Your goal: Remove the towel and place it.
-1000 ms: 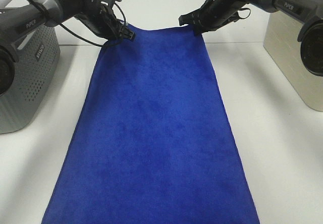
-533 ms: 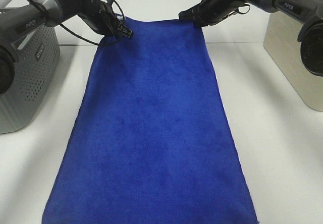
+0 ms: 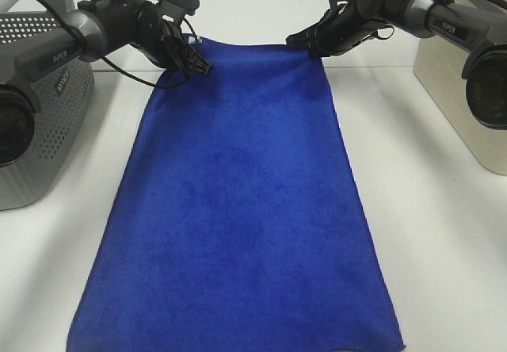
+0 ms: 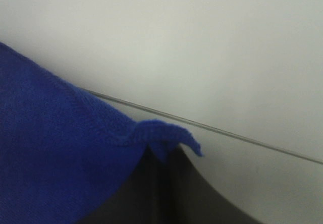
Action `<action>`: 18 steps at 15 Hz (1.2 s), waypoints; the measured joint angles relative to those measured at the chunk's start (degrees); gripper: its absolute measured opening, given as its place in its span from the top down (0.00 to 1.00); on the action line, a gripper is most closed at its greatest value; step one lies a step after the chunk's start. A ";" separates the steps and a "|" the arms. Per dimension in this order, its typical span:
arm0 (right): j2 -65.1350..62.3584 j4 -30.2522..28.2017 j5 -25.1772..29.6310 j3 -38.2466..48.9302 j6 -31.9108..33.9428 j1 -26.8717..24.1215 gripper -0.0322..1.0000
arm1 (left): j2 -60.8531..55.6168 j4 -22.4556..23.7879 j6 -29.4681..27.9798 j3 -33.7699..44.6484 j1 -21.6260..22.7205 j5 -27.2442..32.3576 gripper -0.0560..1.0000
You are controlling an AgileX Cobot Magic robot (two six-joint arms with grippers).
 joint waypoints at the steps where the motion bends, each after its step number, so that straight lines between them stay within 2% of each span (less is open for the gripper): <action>1: 0.00 0.11 -0.29 0.00 -0.06 0.00 0.95 | 0.00 0.00 0.00 0.00 0.00 0.00 0.91; 7: 0.17 1.43 -0.29 0.00 -0.57 0.00 0.95 | 0.00 0.17 0.00 0.00 0.00 -0.63 0.89; 9: 0.40 1.83 -0.29 0.00 -0.63 0.00 0.87 | 0.00 0.34 0.00 0.00 0.06 -1.38 0.88; 10: 0.57 2.06 -0.29 0.00 -0.63 0.00 0.77 | 0.00 0.63 0.00 0.00 0.06 -1.49 0.86; 12: 0.57 2.23 0.23 0.00 -0.74 -0.46 0.50 | 0.00 1.49 -0.57 0.00 0.46 -1.83 0.66; 14: 0.57 2.18 2.41 0.00 -0.97 -2.01 0.30 | 0.00 2.35 -4.07 0.00 1.55 -2.18 0.44; 16: 0.57 2.12 4.47 0.00 -0.97 -4.01 0.25 | 0.00 2.98 -8.42 0.00 2.75 -2.06 0.26; 18: 0.57 2.23 6.30 0.00 -0.97 -4.93 0.24 | 0.00 2.98 -9.74 0.00 3.04 -1.03 0.21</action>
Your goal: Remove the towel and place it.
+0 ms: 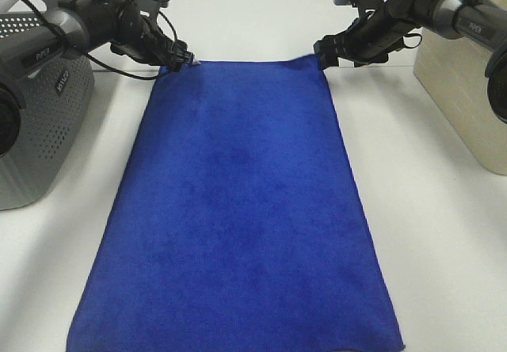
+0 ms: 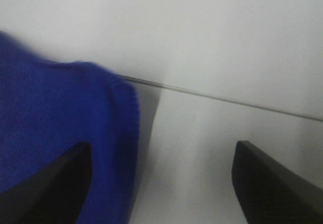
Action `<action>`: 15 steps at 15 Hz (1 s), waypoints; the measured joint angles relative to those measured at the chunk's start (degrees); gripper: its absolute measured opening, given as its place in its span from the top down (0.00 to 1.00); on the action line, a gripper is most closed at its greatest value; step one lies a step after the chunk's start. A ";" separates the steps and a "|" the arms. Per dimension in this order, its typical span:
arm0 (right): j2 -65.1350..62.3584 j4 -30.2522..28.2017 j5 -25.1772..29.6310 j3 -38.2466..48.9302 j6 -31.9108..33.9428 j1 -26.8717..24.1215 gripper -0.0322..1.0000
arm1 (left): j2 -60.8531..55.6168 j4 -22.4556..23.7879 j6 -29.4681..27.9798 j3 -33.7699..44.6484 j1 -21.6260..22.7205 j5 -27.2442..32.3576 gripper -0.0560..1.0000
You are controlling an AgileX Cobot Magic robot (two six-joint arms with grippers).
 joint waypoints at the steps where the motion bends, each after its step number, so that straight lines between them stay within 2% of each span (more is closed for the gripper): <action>1: 0.00 0.00 1.20 0.00 -0.06 0.06 0.24 | 0.00 0.00 -0.17 0.00 0.00 0.34 0.20; 5: 0.00 0.29 4.24 -0.06 -0.29 0.11 0.24 | 0.00 0.00 -0.34 0.00 0.00 2.86 0.20; 8: -2.18 0.46 9.40 -0.11 -0.34 0.11 0.24 | -1.03 -0.57 -0.34 0.00 0.00 8.82 0.19; 15: -13.41 2.41 27.50 -0.11 4.30 0.11 0.23 | -10.43 -13.41 0.06 -0.06 -0.06 32.09 0.19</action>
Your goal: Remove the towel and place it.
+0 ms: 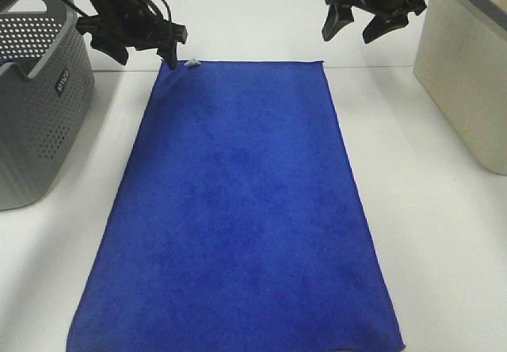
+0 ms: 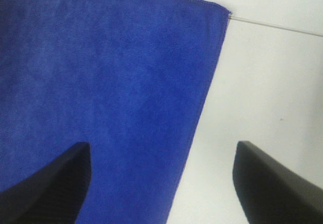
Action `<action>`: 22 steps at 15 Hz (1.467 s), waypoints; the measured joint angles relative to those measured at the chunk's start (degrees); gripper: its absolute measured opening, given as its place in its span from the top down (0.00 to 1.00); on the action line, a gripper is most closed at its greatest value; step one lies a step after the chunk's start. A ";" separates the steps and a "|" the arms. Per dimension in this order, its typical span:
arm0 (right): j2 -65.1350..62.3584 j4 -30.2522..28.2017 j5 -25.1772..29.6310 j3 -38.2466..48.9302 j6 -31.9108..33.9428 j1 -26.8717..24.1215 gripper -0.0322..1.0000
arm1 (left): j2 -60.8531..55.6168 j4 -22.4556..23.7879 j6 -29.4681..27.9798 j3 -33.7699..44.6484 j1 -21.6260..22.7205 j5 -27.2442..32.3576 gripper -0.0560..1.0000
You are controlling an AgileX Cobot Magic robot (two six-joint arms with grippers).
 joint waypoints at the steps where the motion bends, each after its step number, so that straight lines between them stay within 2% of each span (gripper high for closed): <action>1: -1.49 0.06 2.35 0.00 0.57 0.00 0.23 | -1.72 0.00 -0.46 0.00 0.00 2.64 0.19; 3: -3.90 0.11 5.56 -0.17 1.89 0.00 0.23 | -4.87 0.00 -0.80 0.00 0.00 6.13 0.19; 8: -11.12 -0.11 6.19 0.06 5.79 0.00 0.23 | -11.92 -0.40 -0.86 0.00 0.00 6.88 0.19; 10: -17.59 -1.49 6.19 4.18 5.96 0.00 0.23 | -13.87 -0.92 -0.74 0.00 0.00 6.93 0.19; 12: -21.72 -4.53 6.30 7.85 6.99 -0.06 0.23 | -15.93 0.52 1.66 0.00 0.06 7.05 0.19; 14: -27.79 -6.76 6.30 12.49 8.77 -2.86 0.23 | -19.31 3.32 2.64 0.00 1.20 7.05 0.19; 16: -33.40 -8.19 6.30 15.81 9.22 -8.54 0.23 | -23.72 4.24 3.15 0.74 5.04 7.05 0.20; 17: -37.41 -10.89 6.30 19.14 9.85 -13.12 0.23 | -28.82 4.35 3.50 4.98 10.49 7.05 0.20; 20: -39.99 -14.44 6.36 22.92 10.20 -14.55 0.23 | -36.21 5.10 4.18 14.90 17.82 7.10 0.20; 22: -42.86 -14.21 6.19 27.67 10.20 -14.55 0.24 | -41.42 5.21 5.50 22.40 18.45 7.10 0.20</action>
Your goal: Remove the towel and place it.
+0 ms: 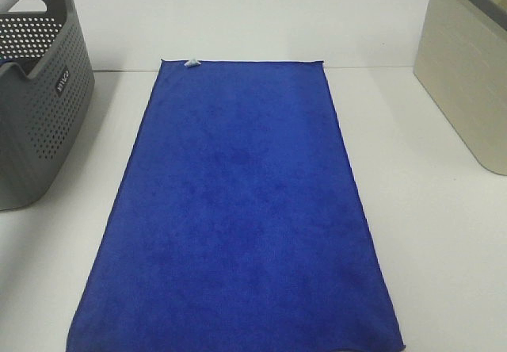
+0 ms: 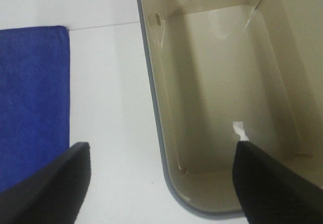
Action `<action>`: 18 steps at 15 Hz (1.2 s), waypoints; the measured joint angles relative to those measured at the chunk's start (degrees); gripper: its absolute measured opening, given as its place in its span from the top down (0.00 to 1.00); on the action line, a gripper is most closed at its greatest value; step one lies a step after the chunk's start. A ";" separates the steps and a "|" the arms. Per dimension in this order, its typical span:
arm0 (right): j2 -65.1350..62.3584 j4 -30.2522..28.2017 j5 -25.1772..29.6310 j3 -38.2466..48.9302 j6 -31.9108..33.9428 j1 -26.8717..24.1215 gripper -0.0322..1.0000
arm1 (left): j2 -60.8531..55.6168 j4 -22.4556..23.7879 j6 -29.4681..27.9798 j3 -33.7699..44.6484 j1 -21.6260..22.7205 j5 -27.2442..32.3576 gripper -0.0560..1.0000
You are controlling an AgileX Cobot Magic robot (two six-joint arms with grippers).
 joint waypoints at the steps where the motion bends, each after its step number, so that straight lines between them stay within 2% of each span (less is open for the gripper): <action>1: -2.98 0.17 0.00 4.24 0.00 0.00 0.24 | -3.61 -0.40 0.17 5.27 0.00 -0.06 0.20; 5: -26.24 -0.69 0.11 29.45 0.00 0.00 0.25 | -23.20 0.86 0.34 29.05 0.00 -0.11 0.20; 7: -38.90 -3.44 0.11 40.57 0.00 0.00 0.25 | -35.29 1.78 0.34 40.79 0.00 -0.06 0.20; 9: -50.76 -5.21 0.23 49.62 0.00 0.00 0.25 | -45.38 5.04 0.57 50.48 0.00 -0.86 0.20; 11: -61.94 -5.27 0.17 56.67 0.00 0.00 0.25 | -54.32 6.99 0.57 58.56 0.00 -1.89 0.20; 15: -77.75 -5.21 0.17 64.57 0.00 0.00 0.25 | -71.45 7.28 0.57 72.08 0.00 -2.41 0.20; 18: -86.57 -5.10 0.29 69.56 -4.18 0.00 0.25 | -83.94 7.22 0.57 79.30 0.00 -3.55 0.20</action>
